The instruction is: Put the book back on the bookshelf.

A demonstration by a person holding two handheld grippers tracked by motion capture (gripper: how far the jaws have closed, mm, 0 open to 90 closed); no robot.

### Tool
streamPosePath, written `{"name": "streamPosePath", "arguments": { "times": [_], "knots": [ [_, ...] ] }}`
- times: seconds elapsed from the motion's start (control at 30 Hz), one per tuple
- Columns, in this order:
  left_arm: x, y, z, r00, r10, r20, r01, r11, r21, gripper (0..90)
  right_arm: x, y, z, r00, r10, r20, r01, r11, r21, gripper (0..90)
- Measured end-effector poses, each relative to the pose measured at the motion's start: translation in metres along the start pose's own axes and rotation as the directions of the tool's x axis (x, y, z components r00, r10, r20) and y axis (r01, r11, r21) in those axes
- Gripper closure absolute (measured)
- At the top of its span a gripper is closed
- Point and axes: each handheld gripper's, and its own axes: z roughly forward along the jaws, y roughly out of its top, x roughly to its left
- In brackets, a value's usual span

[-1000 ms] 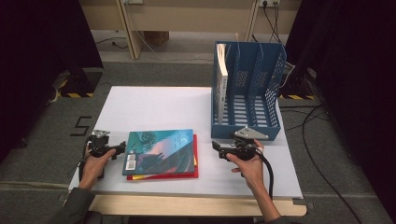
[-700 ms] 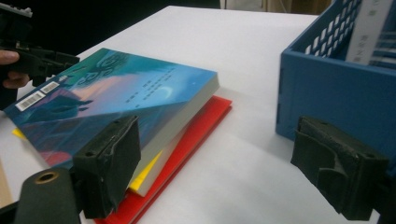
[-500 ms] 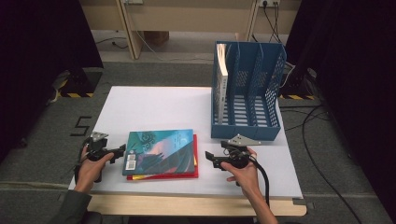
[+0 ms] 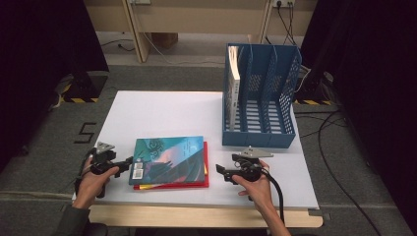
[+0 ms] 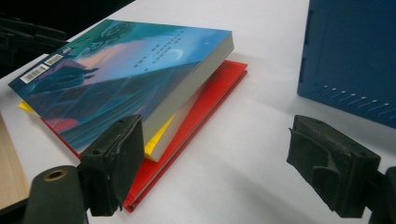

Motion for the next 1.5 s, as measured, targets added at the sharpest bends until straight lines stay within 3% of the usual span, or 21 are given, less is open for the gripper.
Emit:
{"name": "streamPosePath", "arguments": {
  "times": [0.13,0.3,0.4,0.43,0.5,0.53,0.63,0.73,0.9,1.07,1.3,1.4,1.5],
  "knots": [
    [-0.006,0.001,-0.002,0.9999,0.01,0.009,-0.01,0.9999,0.003,51.5,0.002,-0.004,0.004,0.9996,0.02,-0.02,-0.019,1.0,0.014,19.6],
    [-0.014,0.001,-0.004,0.999,0.044,0.0,-0.044,0.9989,0.015,61.2,0.008,-0.006,0.007,0.9992,0.015,-0.038,-0.014,1.0,0.024,20.0],
    [-0.023,0.0,-0.006,0.997,0.057,0.053,-0.058,0.9981,0.022,53.5,0.011,-0.009,0.011,0.9983,0.013,-0.056,-0.011,0.999,0.042,20.0],
    [-0.029,-0.001,-0.007,0.9949,0.08,0.061,-0.081,0.9965,0.021,48.5,0.012,-0.01,0.012,0.9982,0.015,-0.058,-0.012,0.999,0.047,19.9],
    [-0.038,0.0,-0.005,0.9909,0.118,0.064,-0.12,0.9925,0.023,28.9,0.012,-0.011,0.014,0.997,0.033,-0.07,-0.029,0.998,0.054,20.0],
    [-0.04,0.0,-0.004,0.9892,0.131,0.066,-0.133,0.9908,0.026,24.0,0.012,-0.011,0.014,0.9968,0.038,-0.07,-0.034,0.998,0.058,19.9],
    [-0.041,0.001,-0.003,0.9903,0.122,0.066,-0.124,0.992,0.024,21.1,0.01,-0.012,0.013,0.9981,0.034,-0.052,-0.031,0.997,0.067,19.9],
    [-0.039,0.001,-0.003,0.9917,0.11,0.067,-0.111,0.9936,0.017,20.7,0.007,-0.015,0.013,0.9961,0.066,-0.058,-0.062,0.995,0.076,19.9],
    [-0.036,0.005,-0.011,0.9957,0.079,0.048,-0.077,0.9963,-0.037,19.3,0.007,-0.02,0.015,0.9934,0.089,-0.072,-0.082,0.992,0.099,19.6],
    [-0.038,0.005,-0.013,0.9939,0.091,0.062,-0.089,0.9951,-0.043,18.3,0.009,-0.023,0.019,0.9881,0.119,-0.097,-0.108,0.988,0.113,19.2],
    [-0.045,0.003,-0.009,0.9899,0.112,0.087,-0.111,0.9937,-0.018,17.4,0.01,-0.027,0.026,0.9766,0.168,-0.135,-0.15,0.98,0.132,18.0],
    [-0.046,0.002,-0.009,0.9903,0.114,0.079,-0.113,0.9934,-0.018,16.6,0.01,-0.027,0.027,0.9707,0.186,-0.152,-0.167,0.977,0.131,19.1],
    [-0.046,0.001,-0.009,0.9911,0.103,0.085,-0.101,0.9947,-0.02,18.3,0.01,-0.028,0.031,0.9435,0.257,-0.209,-0.234,0.964,0.129,22.1]
  ]
}}
